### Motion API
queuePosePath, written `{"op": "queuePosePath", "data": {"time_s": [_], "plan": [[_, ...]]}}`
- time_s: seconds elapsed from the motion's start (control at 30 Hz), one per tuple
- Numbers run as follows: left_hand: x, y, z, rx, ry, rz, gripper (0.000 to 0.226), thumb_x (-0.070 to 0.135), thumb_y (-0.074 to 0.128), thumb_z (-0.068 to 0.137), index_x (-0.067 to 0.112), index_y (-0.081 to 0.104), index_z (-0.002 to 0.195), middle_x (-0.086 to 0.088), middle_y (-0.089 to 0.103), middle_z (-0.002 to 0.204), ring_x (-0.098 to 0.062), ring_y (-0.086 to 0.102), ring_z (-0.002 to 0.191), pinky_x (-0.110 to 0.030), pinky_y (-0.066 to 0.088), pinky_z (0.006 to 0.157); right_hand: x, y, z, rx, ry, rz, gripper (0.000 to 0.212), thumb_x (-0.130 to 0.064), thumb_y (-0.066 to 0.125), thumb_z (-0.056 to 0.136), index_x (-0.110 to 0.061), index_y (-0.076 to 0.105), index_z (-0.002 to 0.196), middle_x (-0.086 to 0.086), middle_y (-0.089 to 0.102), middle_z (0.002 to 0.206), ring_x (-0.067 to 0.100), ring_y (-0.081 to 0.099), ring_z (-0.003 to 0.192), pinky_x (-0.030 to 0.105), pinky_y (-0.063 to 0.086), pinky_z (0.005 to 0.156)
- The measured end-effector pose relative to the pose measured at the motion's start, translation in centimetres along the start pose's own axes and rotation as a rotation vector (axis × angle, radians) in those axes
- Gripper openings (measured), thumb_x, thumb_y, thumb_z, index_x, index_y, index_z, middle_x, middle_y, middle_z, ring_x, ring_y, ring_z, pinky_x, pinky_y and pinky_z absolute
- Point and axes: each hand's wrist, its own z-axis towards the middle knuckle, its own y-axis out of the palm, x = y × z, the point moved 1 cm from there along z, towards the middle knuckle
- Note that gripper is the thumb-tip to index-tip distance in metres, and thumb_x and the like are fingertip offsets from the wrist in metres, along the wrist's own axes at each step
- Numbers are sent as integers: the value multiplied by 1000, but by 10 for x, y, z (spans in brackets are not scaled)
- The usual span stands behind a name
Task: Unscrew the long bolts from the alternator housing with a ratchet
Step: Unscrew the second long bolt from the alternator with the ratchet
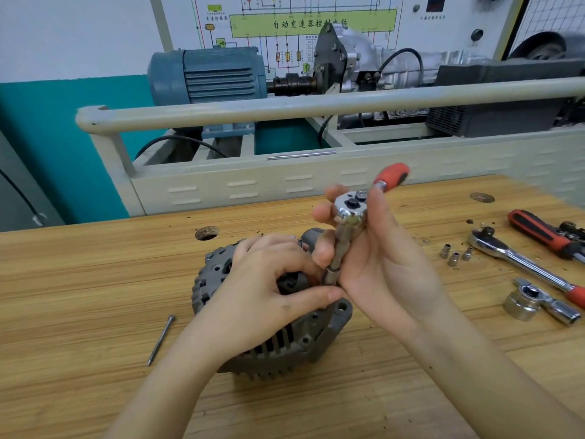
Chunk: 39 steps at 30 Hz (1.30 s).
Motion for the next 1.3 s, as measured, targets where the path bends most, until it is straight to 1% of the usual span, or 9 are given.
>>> {"op": "queuePosePath", "data": {"time_s": [0.1, 0.2, 0.3, 0.47, 0.67, 0.8, 0.97, 1.1, 1.3], "plan": [[0, -2, -2, 17, -18, -21, 28, 50, 62, 64, 25, 72, 74, 12, 61, 91, 18, 38, 103, -24, 23, 100, 0, 0, 0, 9, 3, 11, 32, -40, 71, 70, -17, 71, 91, 0, 70, 86, 11, 65, 67, 23, 52, 62], [0, -2, -2, -8, -11, -5, 22, 55, 63, 63, 33, 63, 65, 8, 63, 84, 8, 45, 103, -36, 26, 104, -1, 1, -1, 9, -44, -13, 25, -32, 78, 64, -18, 71, 84, 0, 70, 85, 11, 64, 72, 23, 51, 61], [2, -1, 0, 22, -20, 27, 15, 52, 62, 64, 40, 54, 62, 10, 62, 81, 6, 47, 100, -37, 25, 104, -3, 0, -3, 28, -81, -15, 25, -22, 83, 58, -20, 69, 79, 0, 69, 84, 12, 63, 73, 23, 51, 62], [-2, -2, -1, -28, 6, -9, 35, 53, 63, 67, 20, 70, 74, 7, 64, 88, -3, 50, 105, -44, 28, 103, 1, 1, -1, 25, -44, -9, 29, -36, 78, 63, -18, 71, 85, 1, 71, 84, 12, 65, 69, 24, 52, 62], [-1, -3, -2, -9, -14, 17, 29, 49, 60, 67, 23, 71, 76, 9, 63, 95, 12, 39, 106, -15, 13, 102, 1, 0, 1, 19, -6, 27, 32, -38, 75, 65, -16, 72, 88, 2, 71, 84, 11, 65, 68, 23, 52, 62], [0, -1, -1, -3, -24, 19, 18, 51, 63, 65, 33, 61, 66, 13, 64, 87, 5, 46, 105, -35, 21, 106, -1, 1, -1, 52, -66, 3, 25, -26, 82, 58, -18, 70, 79, 1, 69, 83, 10, 62, 66, 23, 51, 61], [-2, -1, 0, -19, 7, -11, 40, 59, 53, 65, 25, 70, 77, 11, 65, 92, -2, 48, 109, -45, 28, 103, -3, 3, -3, 21, -64, -25, 24, -30, 79, 63, -17, 70, 81, 2, 70, 84, 13, 65, 69, 23, 52, 63], [-2, -2, 0, -24, -1, -35, 38, 59, 52, 67, 30, 71, 81, 25, 59, 104, 3, 42, 113, -45, 27, 105, -2, 6, -1, -1, -8, -57, 31, -40, 64, 74, -15, 70, 92, 4, 72, 89, 16, 69, 78, 24, 52, 66], [-4, -1, 2, -23, -3, -46, 40, 57, 55, 67, 22, 72, 78, 17, 62, 100, 0, 47, 111, -45, 29, 103, 0, 7, -2, -9, 26, 31, 37, -37, 46, 84, -13, 68, 102, 6, 69, 103, 17, 65, 94, 25, 50, 76]]}}
